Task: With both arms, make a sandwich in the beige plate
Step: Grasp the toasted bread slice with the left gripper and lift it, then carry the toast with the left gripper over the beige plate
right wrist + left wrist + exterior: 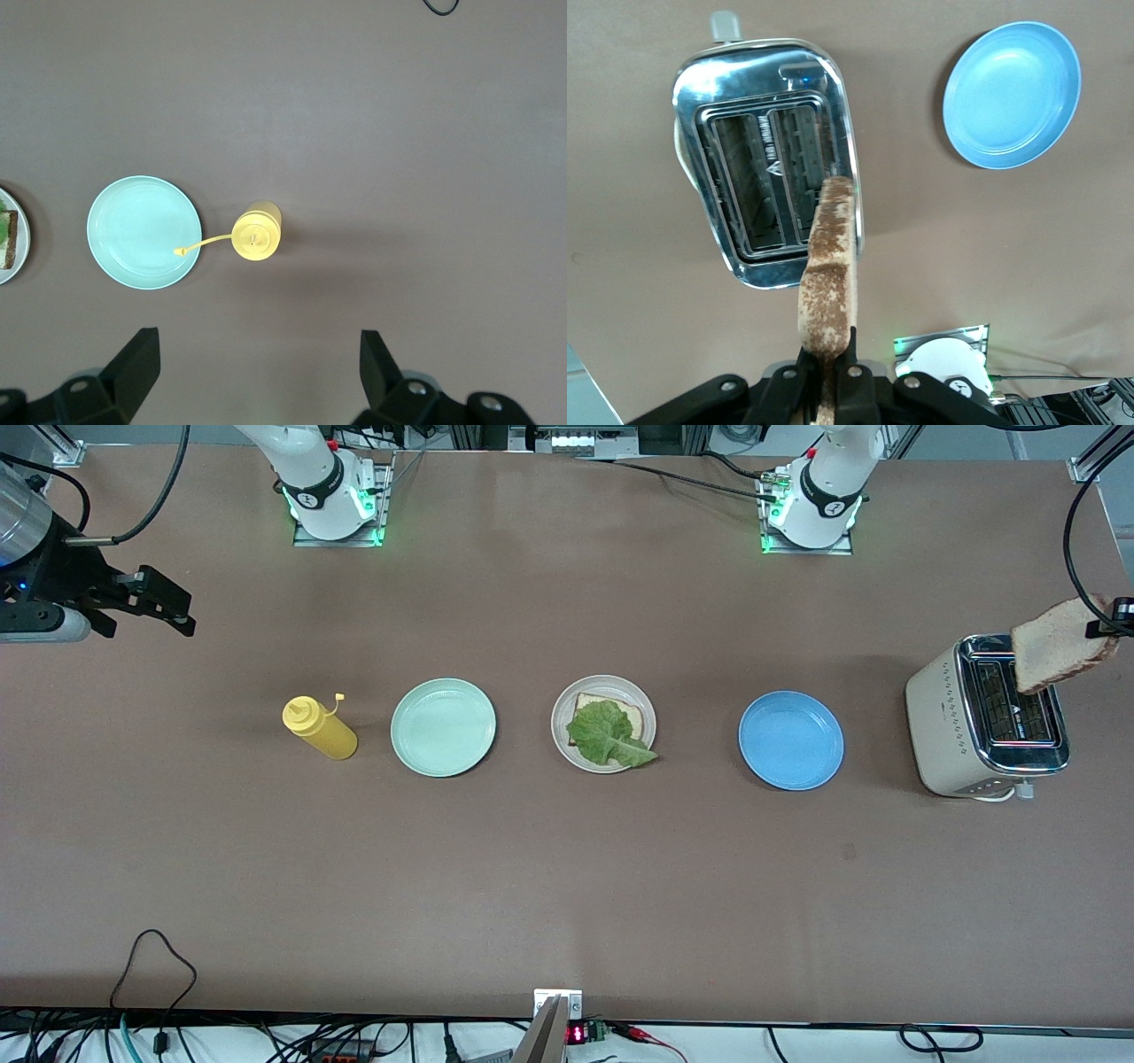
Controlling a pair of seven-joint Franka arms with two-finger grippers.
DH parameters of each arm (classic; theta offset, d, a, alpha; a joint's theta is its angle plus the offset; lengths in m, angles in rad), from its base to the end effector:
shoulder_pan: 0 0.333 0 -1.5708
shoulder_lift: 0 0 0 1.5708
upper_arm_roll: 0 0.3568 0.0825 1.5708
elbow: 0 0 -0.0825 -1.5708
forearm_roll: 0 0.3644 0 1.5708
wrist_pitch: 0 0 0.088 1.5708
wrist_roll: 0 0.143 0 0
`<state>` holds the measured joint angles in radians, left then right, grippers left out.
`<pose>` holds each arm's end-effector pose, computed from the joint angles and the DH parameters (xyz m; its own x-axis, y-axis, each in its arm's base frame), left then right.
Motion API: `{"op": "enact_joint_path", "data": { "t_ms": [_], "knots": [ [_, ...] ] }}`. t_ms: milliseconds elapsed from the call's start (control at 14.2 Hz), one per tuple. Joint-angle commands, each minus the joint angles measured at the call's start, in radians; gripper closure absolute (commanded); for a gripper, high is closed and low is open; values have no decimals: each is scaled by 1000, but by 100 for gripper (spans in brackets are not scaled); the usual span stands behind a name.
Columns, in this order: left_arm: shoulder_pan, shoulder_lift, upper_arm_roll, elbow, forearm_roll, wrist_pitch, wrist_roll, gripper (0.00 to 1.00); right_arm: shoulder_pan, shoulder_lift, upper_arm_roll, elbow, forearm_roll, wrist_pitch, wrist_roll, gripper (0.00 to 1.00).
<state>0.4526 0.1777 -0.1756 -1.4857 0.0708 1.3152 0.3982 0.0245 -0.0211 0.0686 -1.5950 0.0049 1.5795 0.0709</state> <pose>0.5218 0.1688 0.5550 0.9363 -0.1270 -0.3273 -0.1012 -0.9903 0.0947 0.5260 0.0502 0.6303 0.9997 0.0221 0.0053 0.0222 -0.9997 -0.0038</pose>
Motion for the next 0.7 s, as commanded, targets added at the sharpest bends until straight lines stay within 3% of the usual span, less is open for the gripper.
{"op": "enact_joint_path", "data": {
  "t_ms": [0,141,282,493,634],
  "knots": [
    [-3,16,-85,28,21,-28,-82,100,-41,-11,20,-11,7,1,-5,0],
    [-3,25,-167,28,4,-49,-107,100,-75,-14,68,-11,9,-1,-5,0],
    [-5,49,-252,27,-38,-86,-178,100,-72,-14,69,-10,12,2,-2,0],
    [-44,95,-272,25,-296,-64,-368,100,-69,-2,69,-5,17,2,-2,0],
    [-125,109,-274,9,-356,33,-494,99,-72,9,69,-5,17,2,-3,0]
  ]
}}
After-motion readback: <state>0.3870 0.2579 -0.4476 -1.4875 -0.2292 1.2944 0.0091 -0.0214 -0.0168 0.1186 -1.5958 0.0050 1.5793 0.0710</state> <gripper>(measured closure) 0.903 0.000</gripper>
